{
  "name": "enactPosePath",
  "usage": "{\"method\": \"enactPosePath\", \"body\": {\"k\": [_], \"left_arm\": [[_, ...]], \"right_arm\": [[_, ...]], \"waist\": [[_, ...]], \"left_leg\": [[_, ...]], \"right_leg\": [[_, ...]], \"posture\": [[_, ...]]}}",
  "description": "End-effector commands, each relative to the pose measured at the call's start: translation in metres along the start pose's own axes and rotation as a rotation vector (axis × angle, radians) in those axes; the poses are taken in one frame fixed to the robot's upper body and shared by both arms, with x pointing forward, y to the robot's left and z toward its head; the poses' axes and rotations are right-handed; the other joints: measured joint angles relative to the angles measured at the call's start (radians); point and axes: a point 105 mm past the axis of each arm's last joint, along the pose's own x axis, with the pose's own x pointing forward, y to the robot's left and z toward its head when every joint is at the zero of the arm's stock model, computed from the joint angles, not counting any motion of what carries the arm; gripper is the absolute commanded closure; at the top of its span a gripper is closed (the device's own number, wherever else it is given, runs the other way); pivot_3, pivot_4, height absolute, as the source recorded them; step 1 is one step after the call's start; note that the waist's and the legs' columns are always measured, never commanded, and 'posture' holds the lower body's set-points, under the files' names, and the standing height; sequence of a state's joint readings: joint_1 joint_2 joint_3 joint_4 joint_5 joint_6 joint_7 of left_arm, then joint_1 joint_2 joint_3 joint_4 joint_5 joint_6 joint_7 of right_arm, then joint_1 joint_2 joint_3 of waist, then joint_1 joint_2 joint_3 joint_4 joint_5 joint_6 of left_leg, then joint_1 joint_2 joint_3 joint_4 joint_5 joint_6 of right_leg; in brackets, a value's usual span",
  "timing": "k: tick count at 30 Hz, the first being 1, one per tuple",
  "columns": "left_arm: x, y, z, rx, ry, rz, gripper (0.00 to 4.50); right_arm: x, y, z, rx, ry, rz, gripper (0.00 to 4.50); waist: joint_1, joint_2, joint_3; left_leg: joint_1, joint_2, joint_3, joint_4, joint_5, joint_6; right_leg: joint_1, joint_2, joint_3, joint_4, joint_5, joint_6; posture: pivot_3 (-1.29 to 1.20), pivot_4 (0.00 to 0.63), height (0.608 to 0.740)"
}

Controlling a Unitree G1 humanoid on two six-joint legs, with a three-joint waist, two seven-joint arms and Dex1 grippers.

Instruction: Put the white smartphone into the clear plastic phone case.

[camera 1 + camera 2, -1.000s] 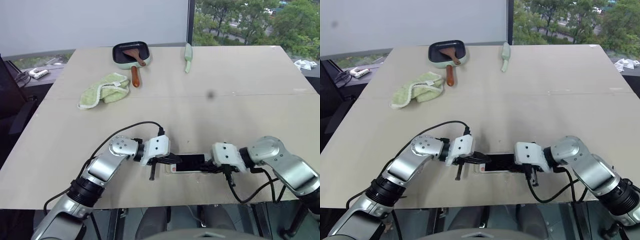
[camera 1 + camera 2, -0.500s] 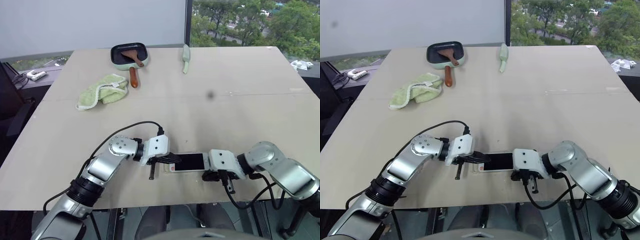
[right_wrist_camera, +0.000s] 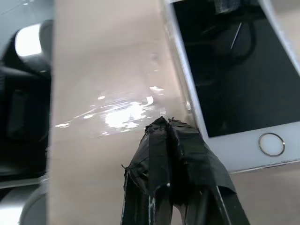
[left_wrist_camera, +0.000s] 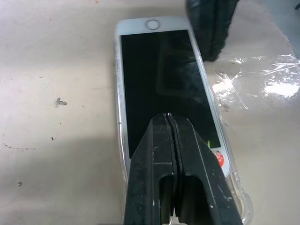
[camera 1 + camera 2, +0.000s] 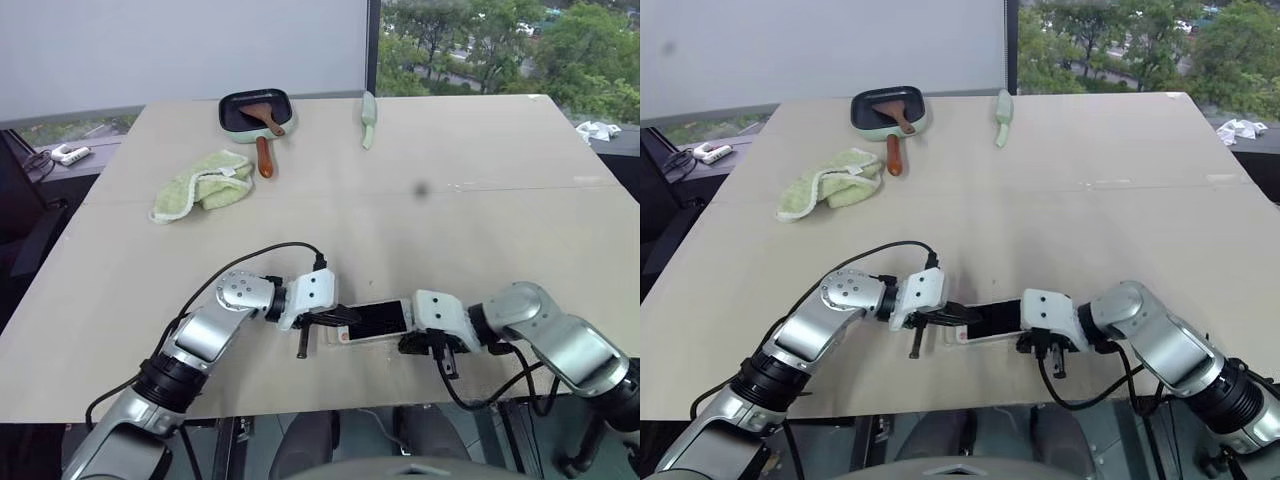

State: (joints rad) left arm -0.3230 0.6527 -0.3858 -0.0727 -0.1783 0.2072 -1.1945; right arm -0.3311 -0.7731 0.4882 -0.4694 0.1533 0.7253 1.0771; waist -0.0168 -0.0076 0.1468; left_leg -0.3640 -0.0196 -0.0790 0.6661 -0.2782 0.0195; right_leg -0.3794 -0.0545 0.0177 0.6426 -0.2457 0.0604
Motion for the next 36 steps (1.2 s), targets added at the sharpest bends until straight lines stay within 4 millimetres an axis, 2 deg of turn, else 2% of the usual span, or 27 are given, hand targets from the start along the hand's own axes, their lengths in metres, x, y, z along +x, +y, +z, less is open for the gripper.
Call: {"method": "enactPosePath", "body": {"k": [1,7,11,15,17,20,22,26,29,31,33,36], "left_arm": [[0.009,-0.017,-0.036,-0.102,0.121,-0.057,4.50],[0.009,-0.017,-0.036,-0.102,0.122,-0.057,4.50],[0.009,-0.017,-0.036,-0.103,0.121,-0.057,4.50],[0.009,-0.017,-0.037,-0.103,0.121,-0.060,4.50],[0.008,-0.017,-0.037,-0.103,0.121,-0.059,4.50],[0.008,-0.016,-0.034,-0.092,0.110,-0.056,4.50],[0.008,-0.014,-0.028,-0.083,0.085,-0.050,4.50],[0.008,-0.010,0.010,-0.072,-0.082,-0.036,4.50],[0.000,-0.006,0.031,-0.056,-0.133,-0.016,4.50],[-0.008,-0.004,0.041,-0.053,-0.152,0.000,4.50],[-0.018,-0.004,0.045,-0.060,-0.146,0.015,4.50],[-0.035,-0.005,0.040,-0.079,-0.099,0.040,4.50]], "right_arm": [[-0.016,-0.027,0.005,-0.018,0.002,-0.166,4.40],[-0.019,-0.007,0.001,0.003,0.010,-0.053,4.40],[-0.030,-0.005,0.000,0.041,0.001,-0.043,4.40],[-0.049,-0.014,0.003,0.100,-0.046,-0.086,4.40],[-0.062,-0.025,0.004,0.125,-0.074,-0.140,4.40],[-0.082,-0.047,-0.003,0.155,-0.083,-0.260,4.40],[-0.088,-0.055,-0.009,0.165,-0.067,-0.307,4.40],[-0.081,-0.051,-0.022,0.160,-0.010,-0.286,4.40],[-0.071,-0.044,-0.021,0.157,-0.009,-0.247,4.40],[-0.066,-0.040,-0.020,0.152,-0.007,-0.223,4.40],[-0.062,-0.037,-0.019,0.150,-0.005,-0.208,4.40],[-0.059,-0.036,-0.019,0.144,0.002,-0.198,4.40]], "waist": [[0.000,0.000,0.000],[0.004,0.001,0.001],[0.007,0.001,0.002],[0.007,0.001,0.002],[0.007,0.002,0.003],[0.007,0.001,0.003],[0.008,0.001,0.004],[0.009,0.003,0.005],[0.009,0.003,0.008],[0.008,0.003,0.009],[0.006,0.003,0.011],[0.004,0.003,0.014]], "left_leg": [[0.000,0.000,0.000,0.000,0.000,0.000],[-0.001,0.000,0.000,0.000,0.000,0.000],[-0.003,-0.002,0.000,-0.001,0.000,0.000],[-0.004,-0.002,0.000,-0.002,0.000,0.000],[-0.004,-0.002,0.000,-0.003,0.000,0.000],[-0.004,-0.002,0.000,-0.003,0.000,0.000],[-0.005,-0.002,0.000,-0.004,0.000,0.000],[-0.006,-0.002,0.000,-0.009,0.000,0.000],[-0.022,-0.004,-0.001,-0.008,0.000,0.000],[-0.026,-0.005,-0.001,-0.008,0.001,-0.001],[-0.036,-0.005,-0.001,-0.006,0.003,-0.005],[-0.036,-0.005,0.000,-0.005,0.003,-0.005]], "right_leg": [[0.000,0.000,0.000,0.000,0.000,0.000],[0.000,0.000,0.000,-0.001,0.000,0.000],[0.000,-0.001,-0.001,-0.003,0.001,0.002],[-0.001,-0.004,-0.001,-0.004,0.001,0.002],[-0.001,-0.004,-0.002,-0.004,0.001,0.001],[-0.001,-0.004,-0.002,-0.005,0.000,0.000],[-0.001,-0.004,-0.002,-0.006,0.000,0.001],[-0.003,-0.004,-0.002,-0.009,0.003,0.001],[-0.019,-0.001,-0.002,-0.006,0.005,0.000],[-0.023,-0.001,-0.002,-0.005,0.005,0.000],[-0.033,-0.001,-0.002,-0.003,0.005,0.000],[-0.034,-0.001,-0.001,-0.003,0.005,0.000]], "posture": [[0.00,0.150,0.740],[0.00,0.150,0.740],[0.00,0.150,0.740],[0.00,0.150,0.740],[0.00,0.150,0.740],[0.00,0.150,0.740],[0.00,0.150,0.740],[0.00,0.150,0.740],[0.00,0.150,0.740],[0.00,0.150,0.740],[0.00,0.150,0.740],[0.00,0.150,0.740]]}}
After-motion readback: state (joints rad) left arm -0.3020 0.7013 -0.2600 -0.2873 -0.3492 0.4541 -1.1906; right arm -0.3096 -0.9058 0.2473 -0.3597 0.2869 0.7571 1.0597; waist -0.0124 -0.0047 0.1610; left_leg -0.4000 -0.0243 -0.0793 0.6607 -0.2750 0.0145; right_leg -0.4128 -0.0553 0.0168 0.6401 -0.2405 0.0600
